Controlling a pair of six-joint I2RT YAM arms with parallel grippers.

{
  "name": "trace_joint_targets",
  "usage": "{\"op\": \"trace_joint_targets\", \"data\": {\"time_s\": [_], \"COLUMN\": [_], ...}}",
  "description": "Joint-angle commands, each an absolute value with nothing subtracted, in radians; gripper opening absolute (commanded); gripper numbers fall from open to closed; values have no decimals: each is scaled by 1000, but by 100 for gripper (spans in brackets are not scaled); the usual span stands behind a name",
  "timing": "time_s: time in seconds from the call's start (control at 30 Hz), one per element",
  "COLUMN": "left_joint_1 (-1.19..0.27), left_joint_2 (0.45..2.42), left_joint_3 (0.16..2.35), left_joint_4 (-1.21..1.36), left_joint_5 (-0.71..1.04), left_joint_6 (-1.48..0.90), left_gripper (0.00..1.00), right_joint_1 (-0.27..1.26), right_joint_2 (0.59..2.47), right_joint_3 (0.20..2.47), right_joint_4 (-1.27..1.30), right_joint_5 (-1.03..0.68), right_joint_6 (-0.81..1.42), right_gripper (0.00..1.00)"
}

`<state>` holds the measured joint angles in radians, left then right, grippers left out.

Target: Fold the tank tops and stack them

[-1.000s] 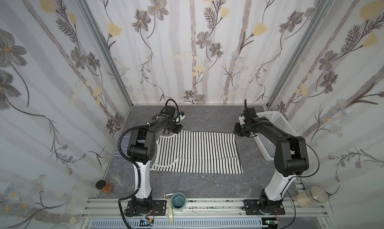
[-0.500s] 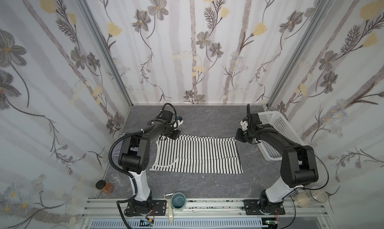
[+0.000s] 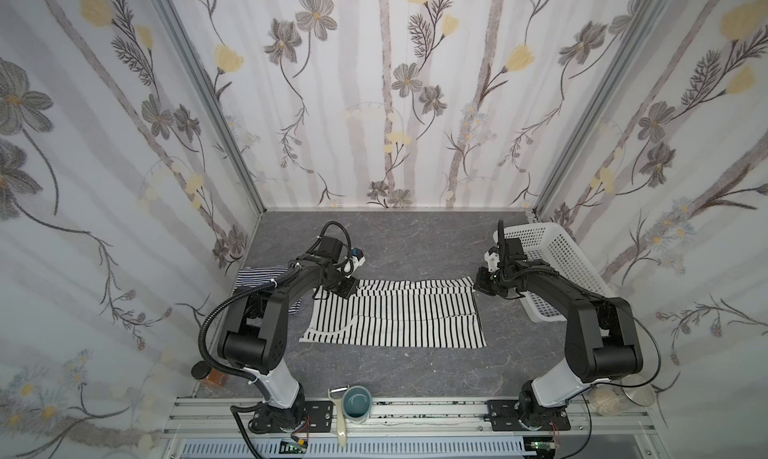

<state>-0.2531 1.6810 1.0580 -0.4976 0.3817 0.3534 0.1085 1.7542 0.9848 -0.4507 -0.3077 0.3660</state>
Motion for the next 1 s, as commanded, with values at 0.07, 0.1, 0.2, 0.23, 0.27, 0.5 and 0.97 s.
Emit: {"op": "trace_joint_targets", "data": {"time_s": [0.07,0.1,0.2,0.23,0.27,0.5,0.97], "left_joint_1": [-252,-252,-251,-252,-253,-262,-285], "left_joint_2": [1640,1640,1644,1643,1641,1636,1601], "left_joint_3": [1010,1003,986,982,979,966,928], "left_joint_4": [-491,-489,-489,-489,-489,-489,-491], "left_joint_5": [379,378,375,378,382,379,372], "left_joint_6": [343,345,347,347,347,347,347], "left_gripper": [9,9,10,10,10,14,7], "right_joint_1": [106,106,106,106,106,106,105], "right_joint_2": [1736,1735,1731,1728,1724,1699,1634], "right_joint_3": [950,942,919,911,905,880,794], "right_joint_4": [-388,-382,-370,-368,-367,-360,-340], "right_joint_5": [-326,-328,-336,-333,-327,-318,-334], "right_joint_6": [367,370,374,375,377,387,400], "right_gripper": [0,0,0,0,0,0,0]}}
